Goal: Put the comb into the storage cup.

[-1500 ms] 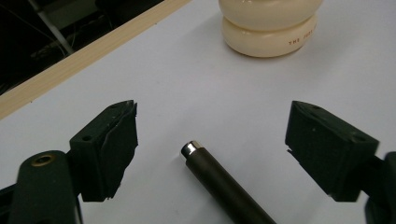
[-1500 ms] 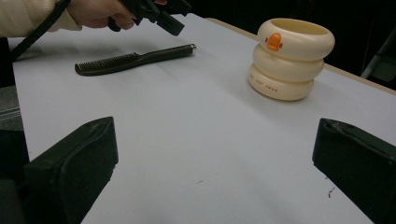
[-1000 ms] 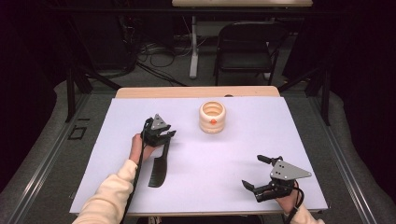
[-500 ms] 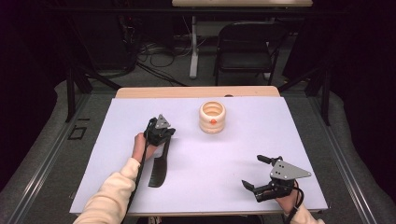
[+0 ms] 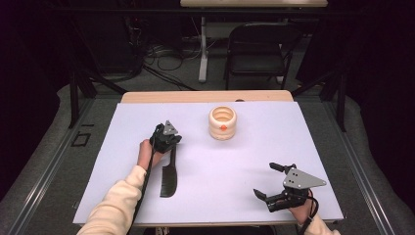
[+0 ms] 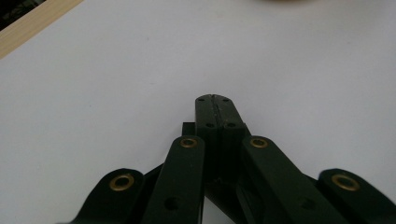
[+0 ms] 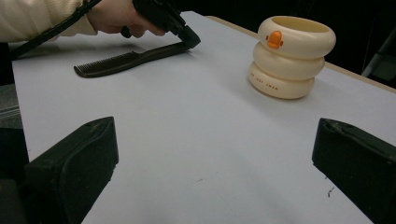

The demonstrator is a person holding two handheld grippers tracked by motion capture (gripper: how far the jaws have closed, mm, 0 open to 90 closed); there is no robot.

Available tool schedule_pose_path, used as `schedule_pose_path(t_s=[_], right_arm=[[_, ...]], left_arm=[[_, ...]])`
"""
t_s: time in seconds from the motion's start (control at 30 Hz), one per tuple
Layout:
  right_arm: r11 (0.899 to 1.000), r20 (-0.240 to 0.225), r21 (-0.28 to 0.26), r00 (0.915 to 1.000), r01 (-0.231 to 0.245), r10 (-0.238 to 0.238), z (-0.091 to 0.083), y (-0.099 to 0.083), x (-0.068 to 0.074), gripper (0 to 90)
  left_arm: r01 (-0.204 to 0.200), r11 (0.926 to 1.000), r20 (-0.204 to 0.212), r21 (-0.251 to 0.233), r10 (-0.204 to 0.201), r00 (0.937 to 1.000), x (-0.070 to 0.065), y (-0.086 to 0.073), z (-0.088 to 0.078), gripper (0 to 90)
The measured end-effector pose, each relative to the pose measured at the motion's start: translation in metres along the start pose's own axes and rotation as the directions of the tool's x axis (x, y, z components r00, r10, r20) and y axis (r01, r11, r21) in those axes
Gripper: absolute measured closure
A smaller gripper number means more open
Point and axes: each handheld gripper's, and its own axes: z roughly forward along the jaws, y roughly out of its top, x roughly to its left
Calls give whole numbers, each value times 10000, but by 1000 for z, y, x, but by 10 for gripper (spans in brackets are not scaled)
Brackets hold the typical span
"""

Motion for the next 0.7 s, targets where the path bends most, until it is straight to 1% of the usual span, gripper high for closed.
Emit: schedule_pose_path(t_s=[0.27,0.7], right_arm=[[10000,16,1,10000,12,-12,0,0,0,0],[10000,30,6,10000,22,-22,0,0,0,0]], left_arm=[[101,9996,-95,255,-99,9999,5,-3,-3,897],[284,9984,-258,486,-272,9993,11,-10,-8,897]])
